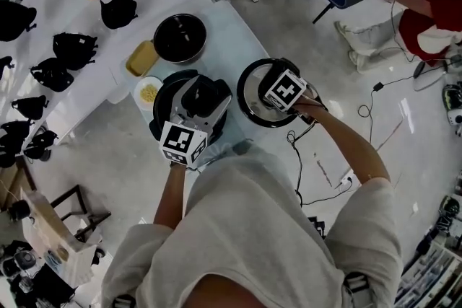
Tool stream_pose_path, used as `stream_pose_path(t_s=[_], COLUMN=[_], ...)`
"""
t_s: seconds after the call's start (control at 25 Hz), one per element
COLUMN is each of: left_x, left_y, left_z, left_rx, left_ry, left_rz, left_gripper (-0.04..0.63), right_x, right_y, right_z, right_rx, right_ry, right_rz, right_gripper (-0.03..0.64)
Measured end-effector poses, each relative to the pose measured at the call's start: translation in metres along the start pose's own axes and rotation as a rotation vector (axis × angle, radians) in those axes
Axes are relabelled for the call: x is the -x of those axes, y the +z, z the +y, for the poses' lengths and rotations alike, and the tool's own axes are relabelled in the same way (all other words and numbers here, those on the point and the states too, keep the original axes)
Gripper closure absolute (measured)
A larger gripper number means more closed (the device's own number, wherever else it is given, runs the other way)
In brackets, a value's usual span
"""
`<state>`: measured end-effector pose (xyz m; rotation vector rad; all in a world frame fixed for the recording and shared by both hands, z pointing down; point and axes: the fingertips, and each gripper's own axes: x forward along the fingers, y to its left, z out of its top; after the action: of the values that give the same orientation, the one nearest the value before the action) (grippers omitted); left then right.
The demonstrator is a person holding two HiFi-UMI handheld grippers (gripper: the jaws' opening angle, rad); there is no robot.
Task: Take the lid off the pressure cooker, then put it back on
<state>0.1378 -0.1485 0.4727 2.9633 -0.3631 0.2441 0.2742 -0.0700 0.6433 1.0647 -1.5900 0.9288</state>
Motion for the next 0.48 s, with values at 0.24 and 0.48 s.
stream_pose_path(t_s=[0.24,0.48], left_x=[0.009,0.009], left_y=[0.006,0.013], left_z=[0.006,0.012], left_rx=[0.004,0.023], left_ry=[0.051,0.087], left_rz=[0.004,-0.011], left_gripper=[0.273,0.273], right_x=[-0.053,-0.102], right_y=[-0.008,-0.011], right_z=[-0.004,-0.012], right_rx=[0.034,-0.014], right_ry=[0.004,0.010], right_rz=[0.070,0.061], right_gripper=[0.345,0.345])
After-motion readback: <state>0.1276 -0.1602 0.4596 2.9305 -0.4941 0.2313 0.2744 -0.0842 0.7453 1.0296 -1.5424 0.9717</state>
